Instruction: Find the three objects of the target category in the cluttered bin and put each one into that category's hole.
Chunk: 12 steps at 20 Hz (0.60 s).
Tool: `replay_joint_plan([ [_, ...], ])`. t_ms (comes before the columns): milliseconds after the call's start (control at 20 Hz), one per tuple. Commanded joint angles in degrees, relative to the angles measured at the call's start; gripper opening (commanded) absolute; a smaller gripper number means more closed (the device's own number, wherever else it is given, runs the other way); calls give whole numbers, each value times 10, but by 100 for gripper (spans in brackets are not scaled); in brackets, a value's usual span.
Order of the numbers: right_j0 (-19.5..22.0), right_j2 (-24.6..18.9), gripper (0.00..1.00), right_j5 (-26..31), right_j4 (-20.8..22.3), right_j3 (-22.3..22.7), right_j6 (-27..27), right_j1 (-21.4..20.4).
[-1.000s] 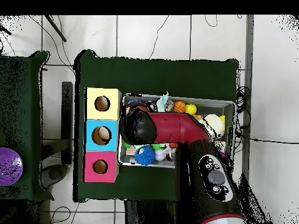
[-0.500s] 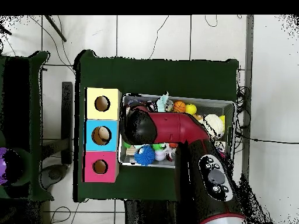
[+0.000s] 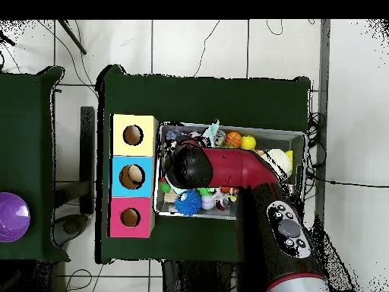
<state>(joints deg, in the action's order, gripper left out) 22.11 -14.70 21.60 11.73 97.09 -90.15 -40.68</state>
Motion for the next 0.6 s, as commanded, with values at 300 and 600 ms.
replay_joint_plan([
  [300, 36, -30, 100, -65, 62, 29, -17, 85],
  [600, 32, -34, 100, -51, 67, 22, -18, 86],
])
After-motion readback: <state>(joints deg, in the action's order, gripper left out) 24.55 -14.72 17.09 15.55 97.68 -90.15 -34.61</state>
